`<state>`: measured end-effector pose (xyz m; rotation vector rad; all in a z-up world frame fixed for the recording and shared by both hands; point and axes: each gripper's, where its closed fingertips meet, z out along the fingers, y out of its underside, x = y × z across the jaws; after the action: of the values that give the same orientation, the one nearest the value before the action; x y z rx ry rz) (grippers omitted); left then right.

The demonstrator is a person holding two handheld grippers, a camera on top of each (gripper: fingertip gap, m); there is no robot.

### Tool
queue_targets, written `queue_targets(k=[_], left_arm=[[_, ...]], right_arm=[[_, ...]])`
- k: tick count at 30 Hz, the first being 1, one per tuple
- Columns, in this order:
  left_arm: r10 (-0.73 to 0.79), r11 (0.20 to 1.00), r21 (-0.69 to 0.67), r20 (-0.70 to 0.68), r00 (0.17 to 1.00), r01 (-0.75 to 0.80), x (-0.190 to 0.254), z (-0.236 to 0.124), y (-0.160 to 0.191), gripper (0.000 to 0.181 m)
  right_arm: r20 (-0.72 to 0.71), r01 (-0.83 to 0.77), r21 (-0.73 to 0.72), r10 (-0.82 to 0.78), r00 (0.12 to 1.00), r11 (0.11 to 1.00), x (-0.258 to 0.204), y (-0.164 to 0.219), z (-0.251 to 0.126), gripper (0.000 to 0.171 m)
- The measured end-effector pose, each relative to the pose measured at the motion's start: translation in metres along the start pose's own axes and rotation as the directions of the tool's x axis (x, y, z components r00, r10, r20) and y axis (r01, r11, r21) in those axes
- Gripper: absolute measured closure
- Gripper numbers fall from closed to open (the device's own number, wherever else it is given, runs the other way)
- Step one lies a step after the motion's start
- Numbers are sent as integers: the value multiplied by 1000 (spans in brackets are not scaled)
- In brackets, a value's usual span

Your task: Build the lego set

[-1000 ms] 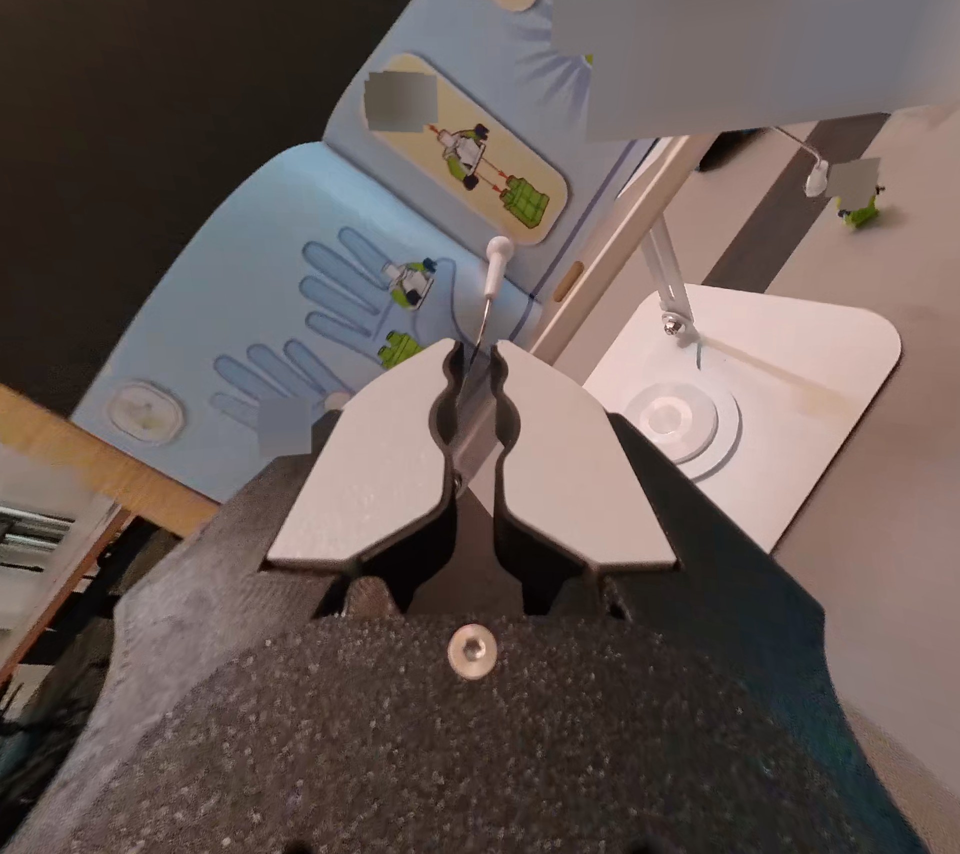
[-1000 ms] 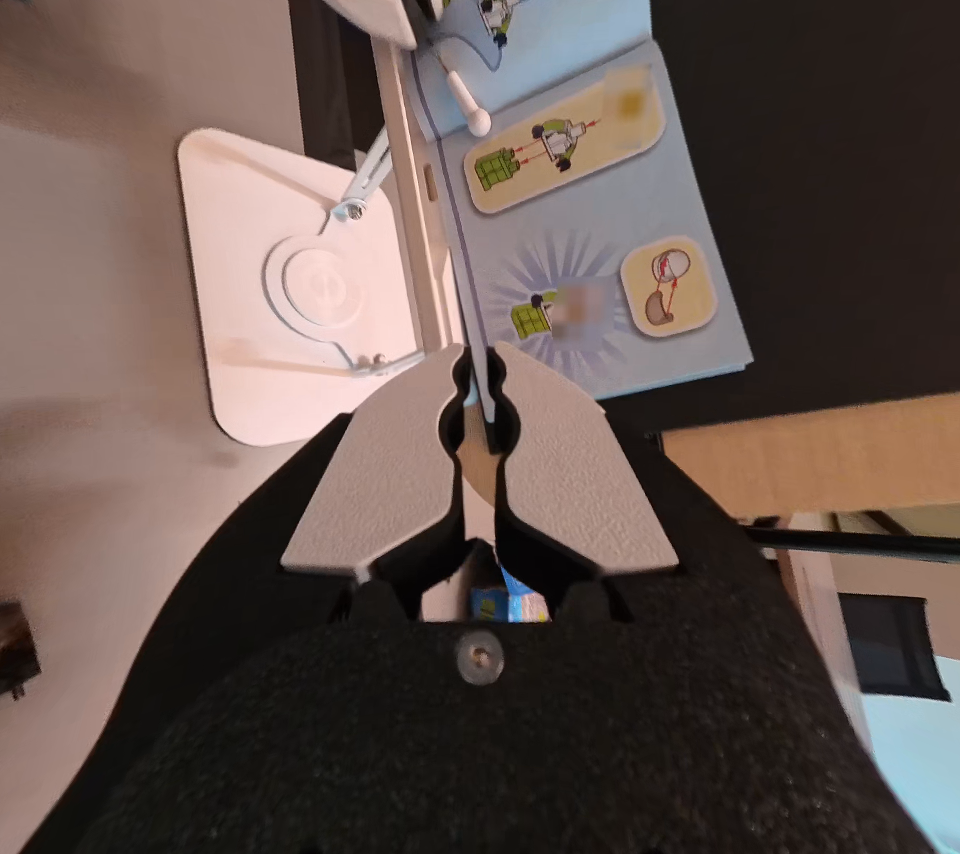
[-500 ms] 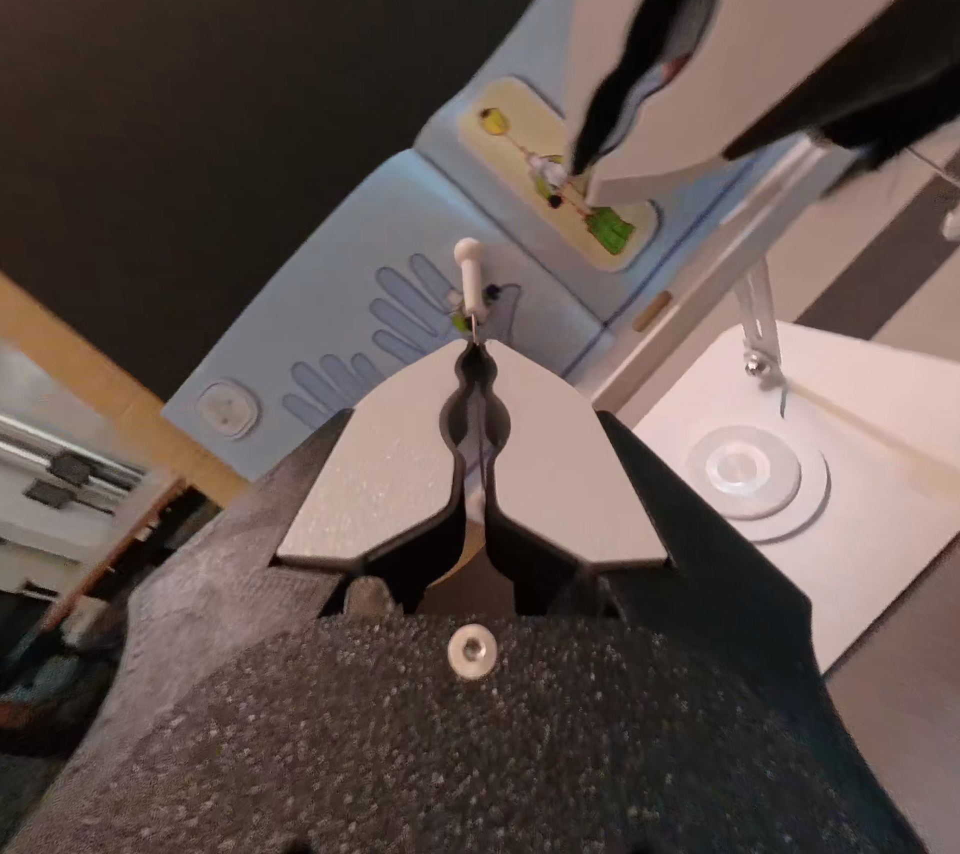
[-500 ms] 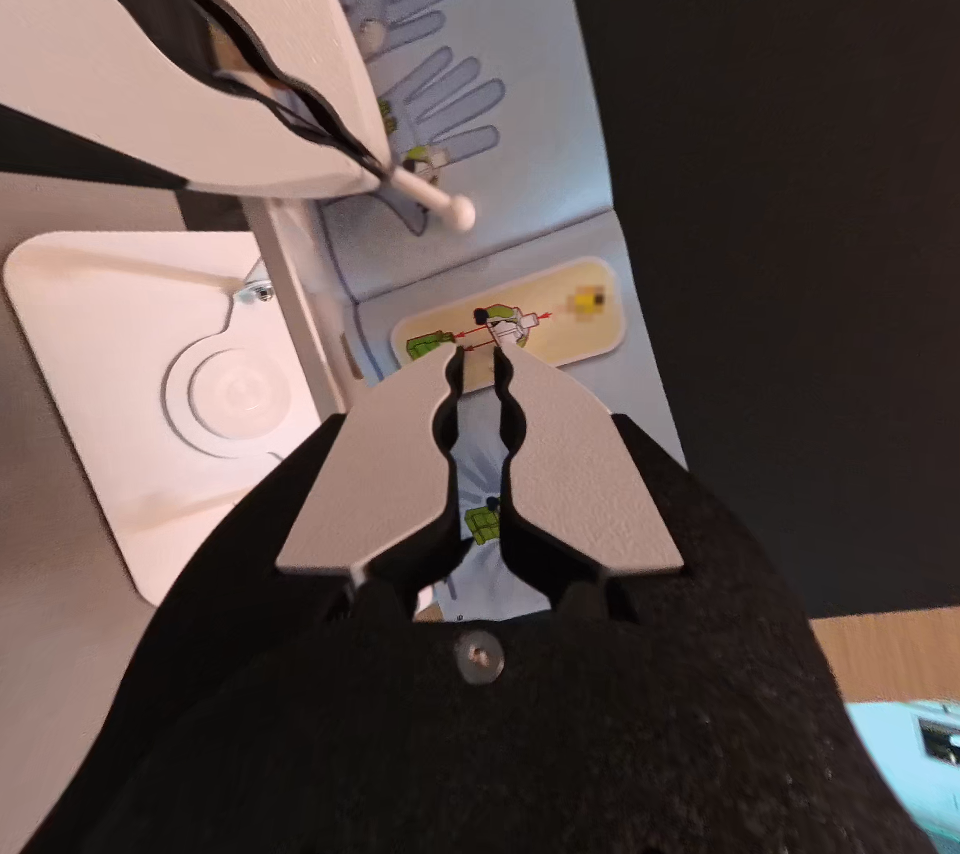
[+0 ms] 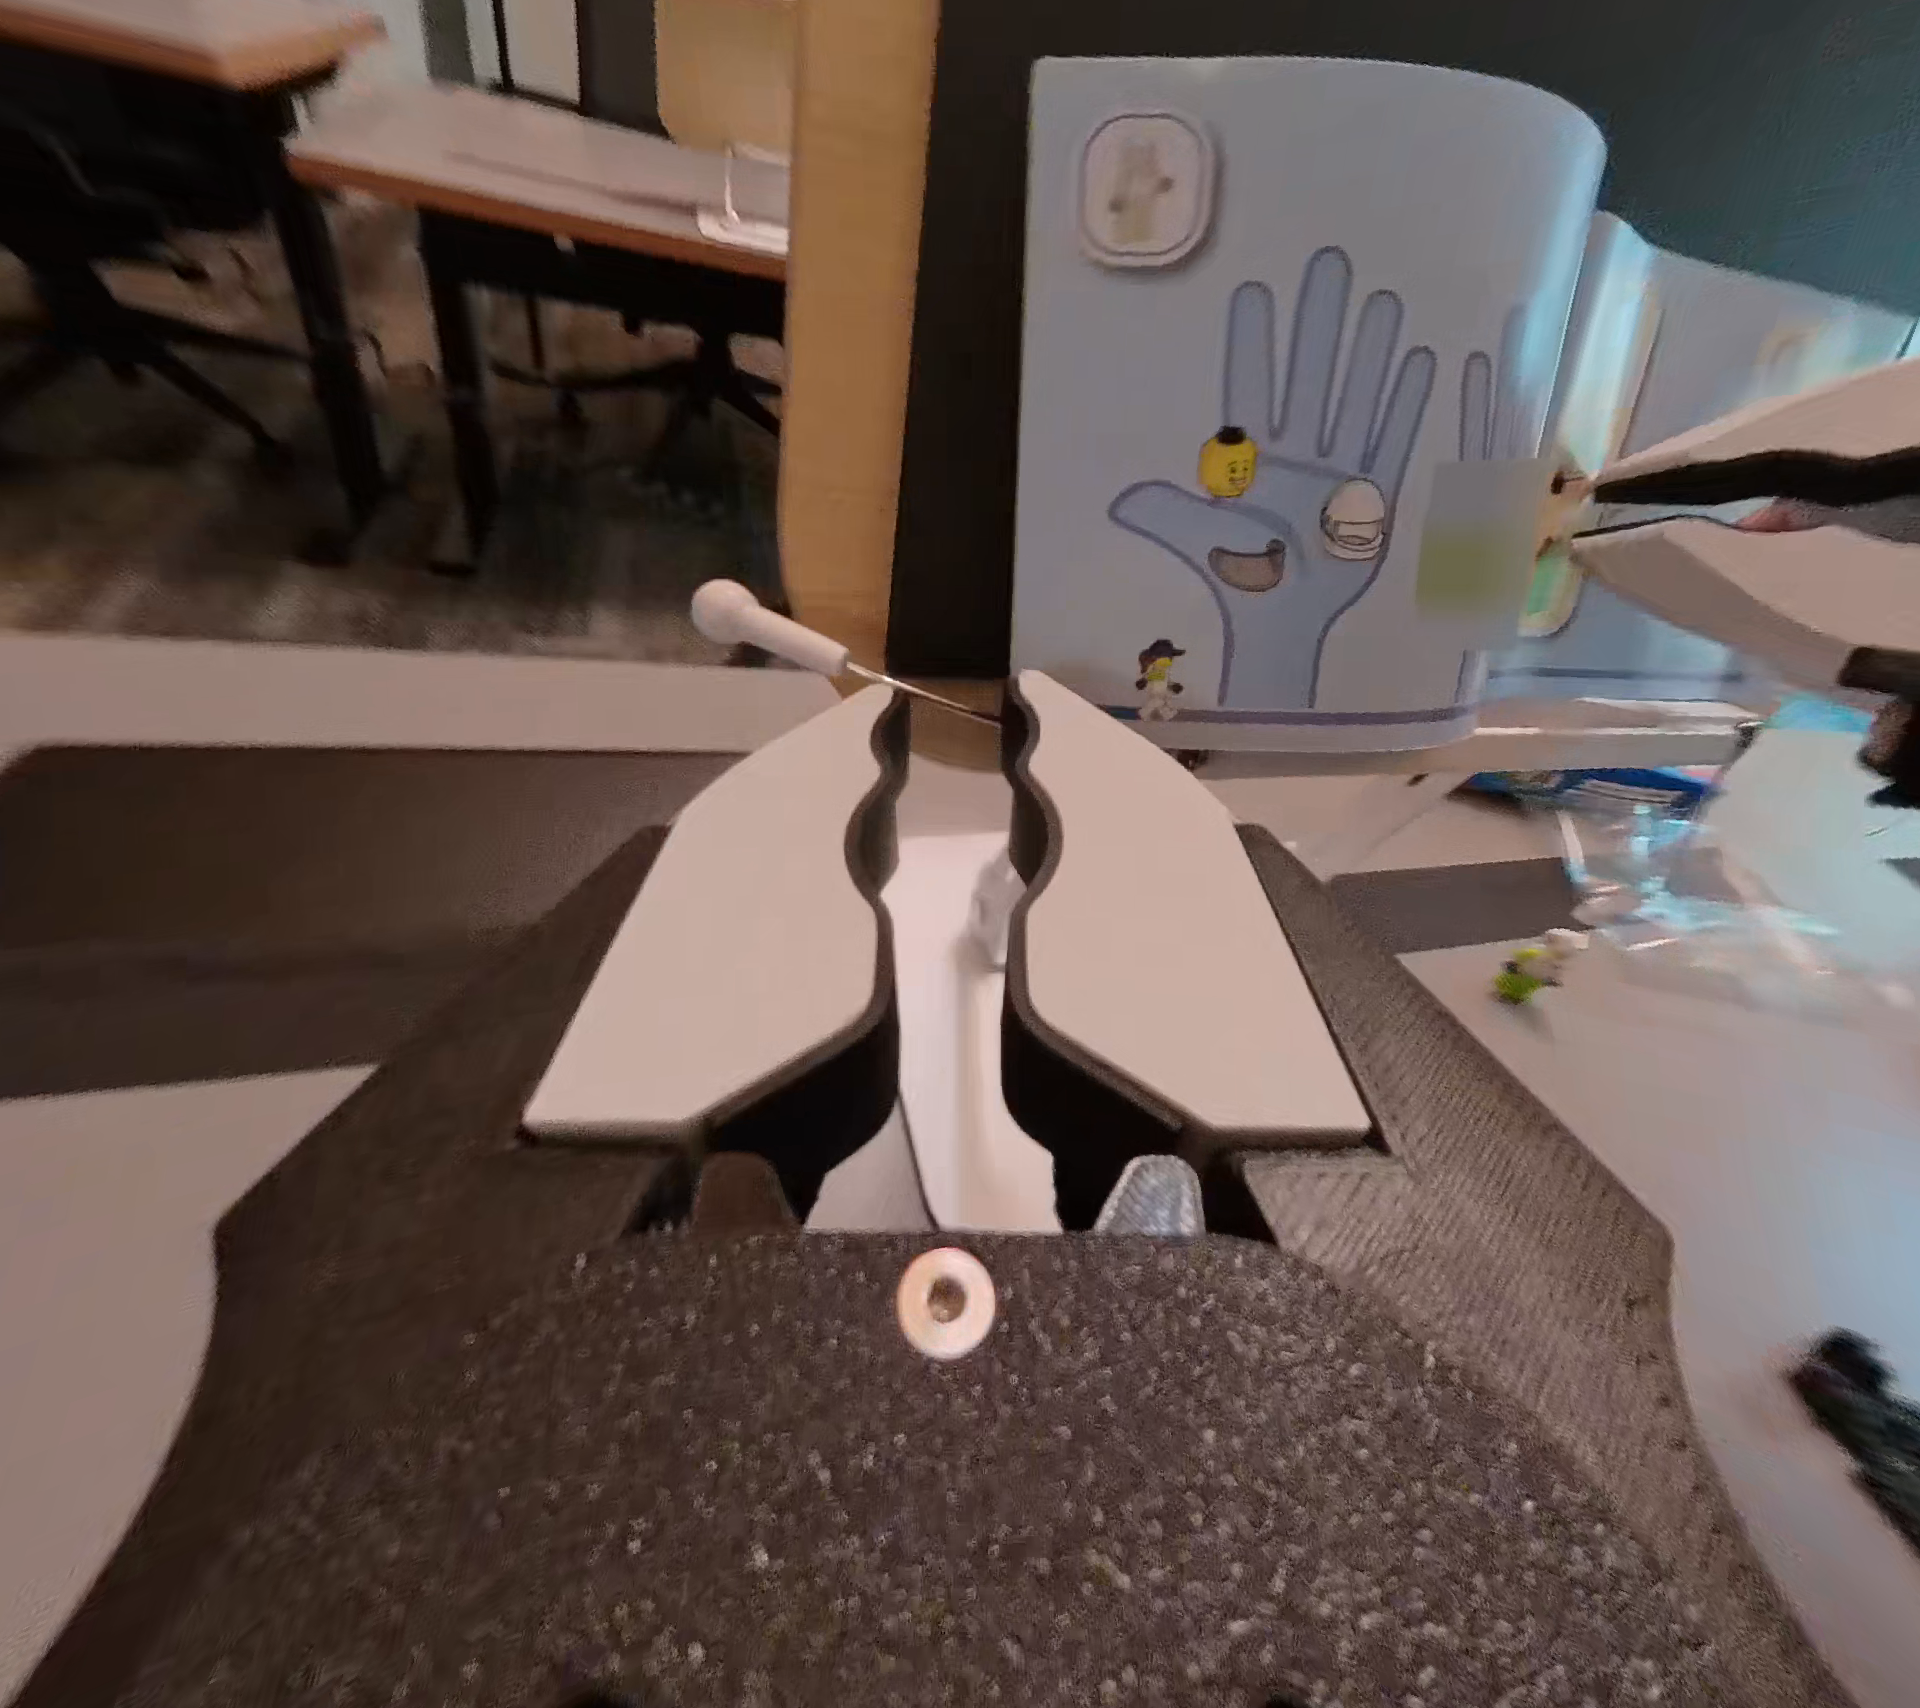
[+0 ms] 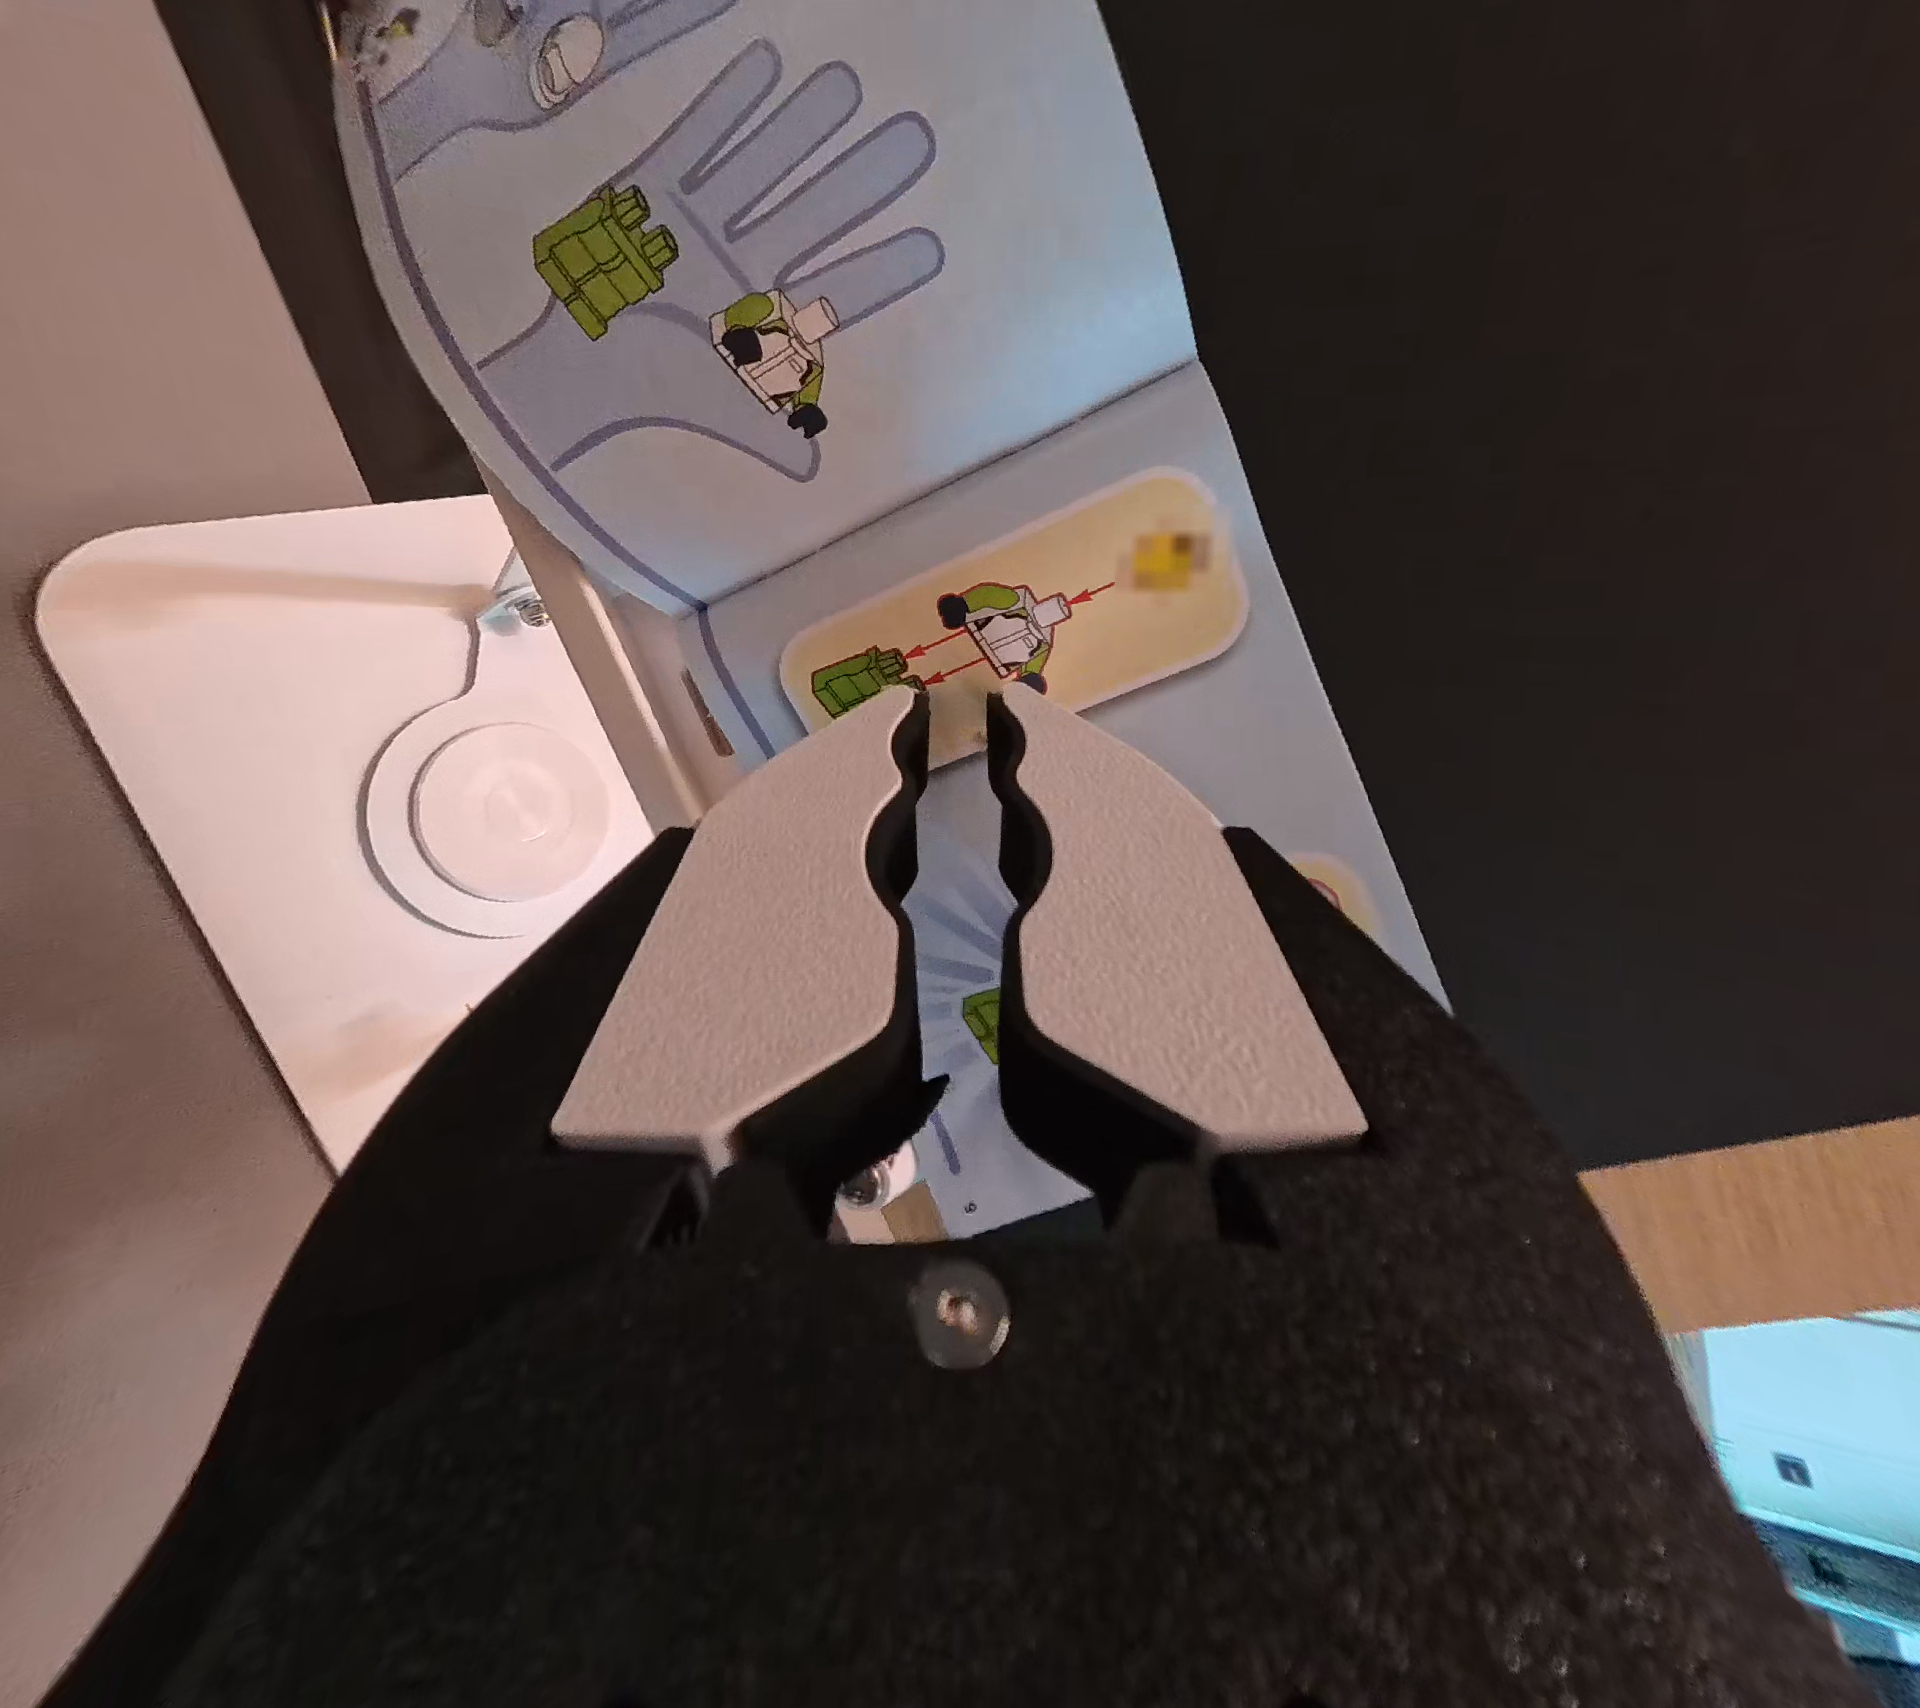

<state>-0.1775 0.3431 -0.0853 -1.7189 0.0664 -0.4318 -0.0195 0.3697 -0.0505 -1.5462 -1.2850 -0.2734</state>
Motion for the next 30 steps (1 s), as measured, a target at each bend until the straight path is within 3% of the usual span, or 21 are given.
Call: queue_targets(k=[8,10,12,17,22,30], left_arm=[[-252,967,-55,-92,963,248,8,-32,5,170],[-156,987,15,-143,977,160,29,-45,-12,177],[65,996,72,-161,985,-54,63,-53,-25,181],[374,926,69,-291,881,-370,154,-43,-25,181],[346,936,150,-237,908,-318,157,-56,-51,181],[448,890,228,-274,851,-395,182,-109,-42,181]], right_arm=[[10,-52,9,52,999,999,0,2,0,158],[7,-59,12,58,998,998,0,2,0,159],[1,-62,13,62,998,998,0,2,0,159],[6,-104,5,104,995,995,-1,0,0,159],[73,-230,39,226,971,973,-8,-10,-1,153],[117,-326,34,320,940,945,-20,-33,3,142]])
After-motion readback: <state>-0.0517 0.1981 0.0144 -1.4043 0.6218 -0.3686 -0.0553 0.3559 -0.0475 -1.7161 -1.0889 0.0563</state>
